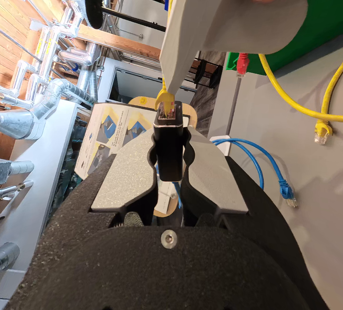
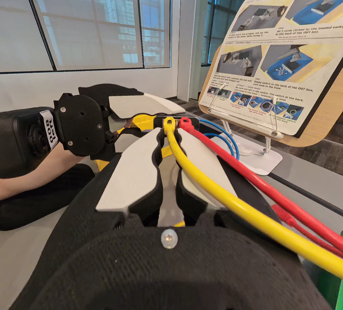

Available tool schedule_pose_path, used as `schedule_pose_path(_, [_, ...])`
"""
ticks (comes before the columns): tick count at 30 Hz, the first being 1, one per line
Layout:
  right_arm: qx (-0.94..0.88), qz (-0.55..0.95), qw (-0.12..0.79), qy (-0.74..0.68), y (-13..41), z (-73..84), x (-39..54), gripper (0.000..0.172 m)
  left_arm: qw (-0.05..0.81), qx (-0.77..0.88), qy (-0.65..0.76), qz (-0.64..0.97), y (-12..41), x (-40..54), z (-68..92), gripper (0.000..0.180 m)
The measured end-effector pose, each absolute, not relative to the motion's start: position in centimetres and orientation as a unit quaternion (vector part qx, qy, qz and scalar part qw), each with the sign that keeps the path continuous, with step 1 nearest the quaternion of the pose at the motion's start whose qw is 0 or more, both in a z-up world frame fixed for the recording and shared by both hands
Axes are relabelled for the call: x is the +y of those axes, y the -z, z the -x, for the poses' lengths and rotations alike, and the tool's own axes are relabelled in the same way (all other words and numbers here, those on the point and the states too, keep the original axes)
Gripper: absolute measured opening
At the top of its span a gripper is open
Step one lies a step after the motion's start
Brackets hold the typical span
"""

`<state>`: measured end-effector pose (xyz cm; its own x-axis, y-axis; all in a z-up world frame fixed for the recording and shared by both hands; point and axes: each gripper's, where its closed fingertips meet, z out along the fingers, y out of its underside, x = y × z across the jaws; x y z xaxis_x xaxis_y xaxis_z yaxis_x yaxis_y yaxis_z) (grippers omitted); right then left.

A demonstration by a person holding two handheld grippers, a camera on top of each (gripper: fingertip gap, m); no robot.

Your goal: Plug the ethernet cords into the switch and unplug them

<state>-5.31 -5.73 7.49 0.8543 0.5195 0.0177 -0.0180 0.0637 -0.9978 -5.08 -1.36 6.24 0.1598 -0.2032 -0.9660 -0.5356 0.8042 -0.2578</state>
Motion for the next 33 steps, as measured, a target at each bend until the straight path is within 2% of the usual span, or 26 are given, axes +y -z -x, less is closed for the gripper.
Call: schedule_pose_path(33, [-0.208, 0.719, 0.637, -0.186, -4.8, 5.4, -5.4, 0.012, 0.691, 0.648, -0.107, 0.3, -3.4, -1.5, 4.6, 0.024])
